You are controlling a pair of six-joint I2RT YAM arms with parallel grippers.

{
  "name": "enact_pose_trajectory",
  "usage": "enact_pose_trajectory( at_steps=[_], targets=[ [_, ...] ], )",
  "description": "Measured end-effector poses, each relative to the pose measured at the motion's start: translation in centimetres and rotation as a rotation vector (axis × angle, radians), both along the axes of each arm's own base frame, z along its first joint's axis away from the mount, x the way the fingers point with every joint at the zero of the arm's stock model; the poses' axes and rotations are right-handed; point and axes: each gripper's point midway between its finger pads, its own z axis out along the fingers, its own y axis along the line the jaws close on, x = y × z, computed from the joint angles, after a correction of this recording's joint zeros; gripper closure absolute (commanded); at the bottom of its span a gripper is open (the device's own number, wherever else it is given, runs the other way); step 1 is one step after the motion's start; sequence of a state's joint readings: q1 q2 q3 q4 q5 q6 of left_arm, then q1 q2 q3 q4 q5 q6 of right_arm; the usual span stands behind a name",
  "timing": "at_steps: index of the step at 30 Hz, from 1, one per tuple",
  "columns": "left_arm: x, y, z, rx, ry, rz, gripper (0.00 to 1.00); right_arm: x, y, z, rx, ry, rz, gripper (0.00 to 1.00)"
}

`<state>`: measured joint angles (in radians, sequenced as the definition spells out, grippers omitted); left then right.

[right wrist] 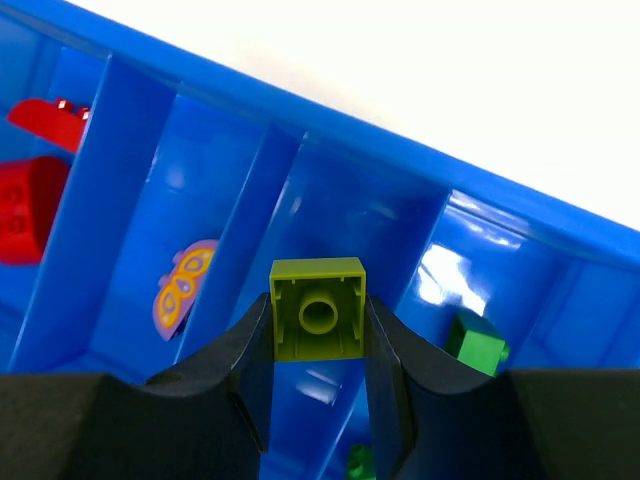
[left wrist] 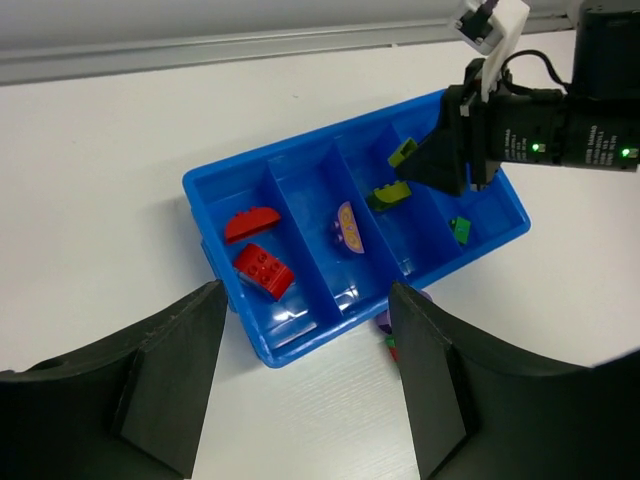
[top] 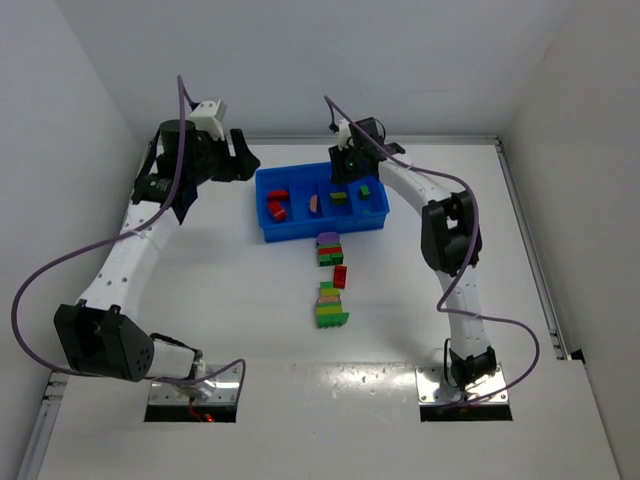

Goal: Sort the legos into containers by color

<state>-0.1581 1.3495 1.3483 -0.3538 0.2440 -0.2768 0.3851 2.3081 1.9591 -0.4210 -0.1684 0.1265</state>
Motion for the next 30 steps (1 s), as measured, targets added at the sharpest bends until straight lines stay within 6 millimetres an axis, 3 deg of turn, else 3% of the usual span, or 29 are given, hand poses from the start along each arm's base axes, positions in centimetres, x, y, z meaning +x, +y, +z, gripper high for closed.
enact_pose_trajectory(
  at_steps=[3,7,11,18,22,24,26,30],
  targets=[
    [0.0,0.3,-0.5,-0.033,0.023,-0.011,0.28,0.5,0.2,-0.6,-0.026,-0.010,-0.007,0.64],
    [-0.4,-0.2,-1.5,-0.057,0.056,-0.043,0.28,0.7,0.8,-1.6,-0.052,-0.013,-0.004,0.38],
    [-0.6,-0.6,-1.8,-0.073,0.069,-0.060,0.28,0.7,1.0,-2.3,-0.078,-0.017,-0.010,0.33],
    [-0.9,-0.8,-2.8,-0.085,0.084,-0.081,0.26,1.1,1.0,-1.9,-0.089,-0.034,-0.029,0.33],
    [-2.7,-1.3,-4.3,-0.089,0.109,-0.129,0.26,0.4,0.8,-1.2,-0.082,-0.031,-0.027,0.33],
    [-3.9,-1.9,-4.6,-0.088,0.104,-0.188,0.26,-0.9,0.4,0.1,-0.072,-0.025,-0.019,0.33],
    [-4.9,-2.6,-4.8,-0.057,0.095,-0.264,0.26,-2.5,-0.5,2.6,-0.054,-0.036,-0.014,0.33],
    [-6.7,-4.9,-6.3,0.077,0.102,-0.435,0.27,-6.5,-3.6,10.4,0.002,-0.121,0.017,0.33]
  ],
)
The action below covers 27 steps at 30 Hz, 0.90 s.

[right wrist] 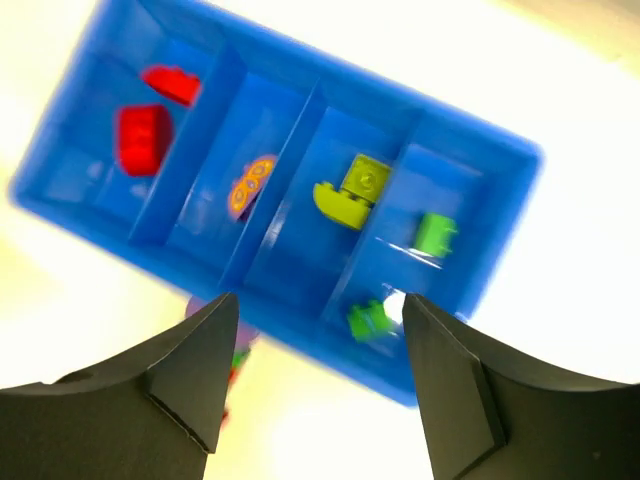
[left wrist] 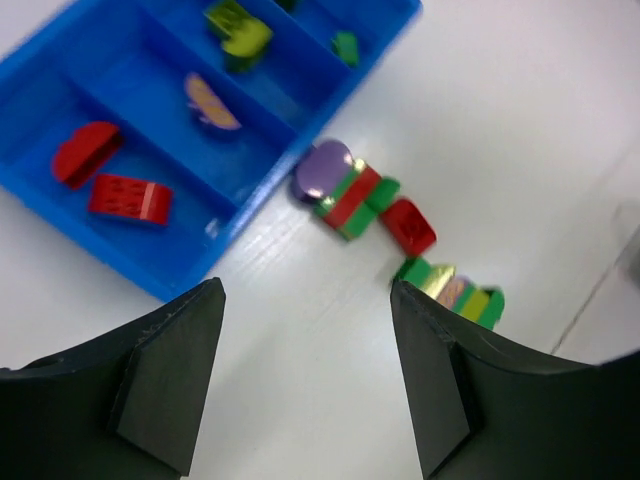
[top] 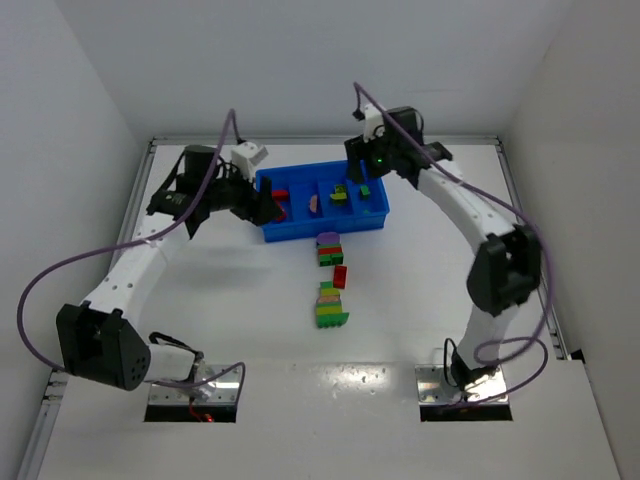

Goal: Sort the legos into containers by color

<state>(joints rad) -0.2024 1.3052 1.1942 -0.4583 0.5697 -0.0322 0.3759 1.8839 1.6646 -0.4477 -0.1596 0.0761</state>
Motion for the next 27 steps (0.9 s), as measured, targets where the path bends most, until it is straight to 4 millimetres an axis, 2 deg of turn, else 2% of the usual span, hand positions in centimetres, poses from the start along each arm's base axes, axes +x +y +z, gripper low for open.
enact_pose_trajectory(
  at_steps=[1,3,5,6,8,13,15,18,22,27],
  targets=[
    [-0.5,-1.0,-0.6,0.036,0.000,-0.062,0.27,-0.9,-1.1,2.1,0.014,-0.040,0.009,0.34],
    [-1.5,-2.3,-2.1,0.084,0.019,-0.154,0.27,-3.3,-3.1,4.8,0.027,-0.089,0.029,0.35],
    [-2.5,-3.1,-3.6,0.118,0.053,-0.218,0.30,-6.0,-5.0,5.6,0.024,-0.104,0.046,0.37],
    [-2.9,-3.3,-4.2,0.132,0.068,-0.243,0.30,-7.3,-5.6,5.3,0.013,-0.105,0.068,0.38],
    [-3.3,-3.6,-4.8,0.144,0.082,-0.268,0.30,-10.4,-5.8,2.9,-0.026,-0.062,0.142,0.41],
    [-3.7,-3.7,-5.4,0.143,0.093,-0.283,0.30,-17.5,-5.9,-5.5,-0.201,0.070,0.421,0.46],
    [-3.8,-3.6,-5.6,0.143,0.097,-0.281,0.30,-19.5,-6.3,-7.4,-0.269,0.069,0.555,0.46],
    [-3.9,-3.3,-5.8,0.138,0.104,-0.272,0.30,-20.5,-6.2,-7.8,-0.354,0.004,0.753,0.46],
    [-3.7,-2.3,-5.9,0.137,0.110,-0.240,0.30,-19.9,-4.9,-8.0,-0.427,-0.088,0.987,0.46],
    [-2.5,-0.4,-5.8,0.129,0.116,-0.170,0.30,-19.8,-3.0,-10.8,-0.499,-0.136,1.247,0.44]
  ],
)
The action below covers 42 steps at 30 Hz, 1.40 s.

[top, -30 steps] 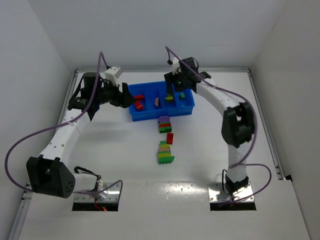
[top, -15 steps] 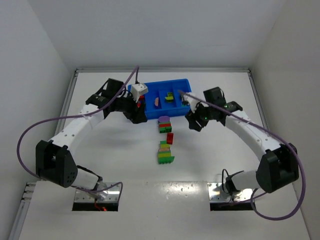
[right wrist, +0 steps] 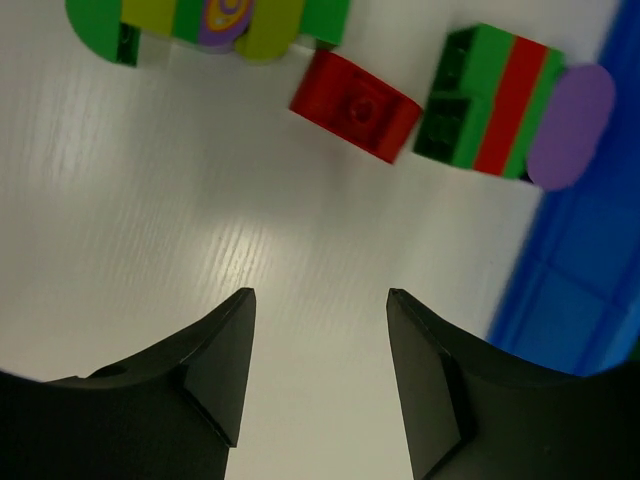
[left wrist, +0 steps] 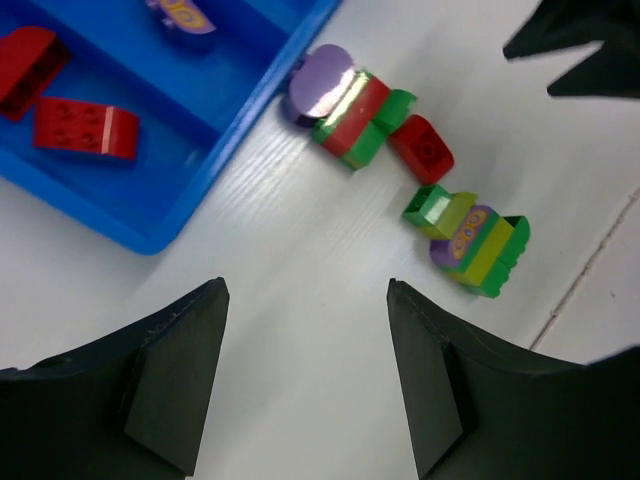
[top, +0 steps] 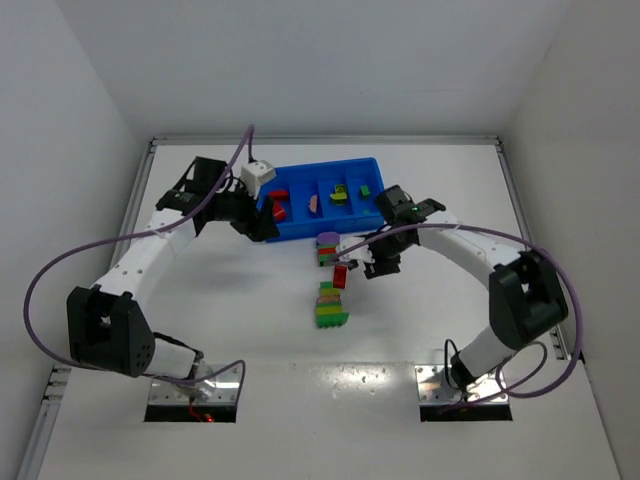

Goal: Sort the legos into containers by color

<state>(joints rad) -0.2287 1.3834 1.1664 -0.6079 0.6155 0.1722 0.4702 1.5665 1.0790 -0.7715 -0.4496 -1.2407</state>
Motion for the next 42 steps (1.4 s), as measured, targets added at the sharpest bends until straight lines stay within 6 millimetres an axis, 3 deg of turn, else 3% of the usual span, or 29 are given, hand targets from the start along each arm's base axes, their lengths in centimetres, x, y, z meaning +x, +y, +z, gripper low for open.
enact_pose_trajectory(
  at_steps=[2,6,13,30,42],
  targets=[
    [0.7,1.1,0.1,-0.005,-0.003,0.043,0.30,-0.6,0.6,-1.9,-0.042,0.007,0.114,0.44],
    [2.2,3.8,0.4,-0.030,0.004,0.147,0.30,-1.0,1.5,-3.7,-0.081,0.010,0.245,0.43],
    [4.0,7.5,-0.1,-0.126,0.068,0.264,0.30,-0.9,4.1,-3.3,-0.071,-0.079,0.427,0.43],
    [4.6,7.4,-0.5,-0.221,0.128,0.263,0.30,0.1,8.8,-5.7,-0.083,-0.113,0.590,0.42],
    [4.6,7.2,-0.6,-0.234,0.137,0.254,0.30,0.2,9.1,-6.0,-0.099,-0.122,0.604,0.42]
  ],
)
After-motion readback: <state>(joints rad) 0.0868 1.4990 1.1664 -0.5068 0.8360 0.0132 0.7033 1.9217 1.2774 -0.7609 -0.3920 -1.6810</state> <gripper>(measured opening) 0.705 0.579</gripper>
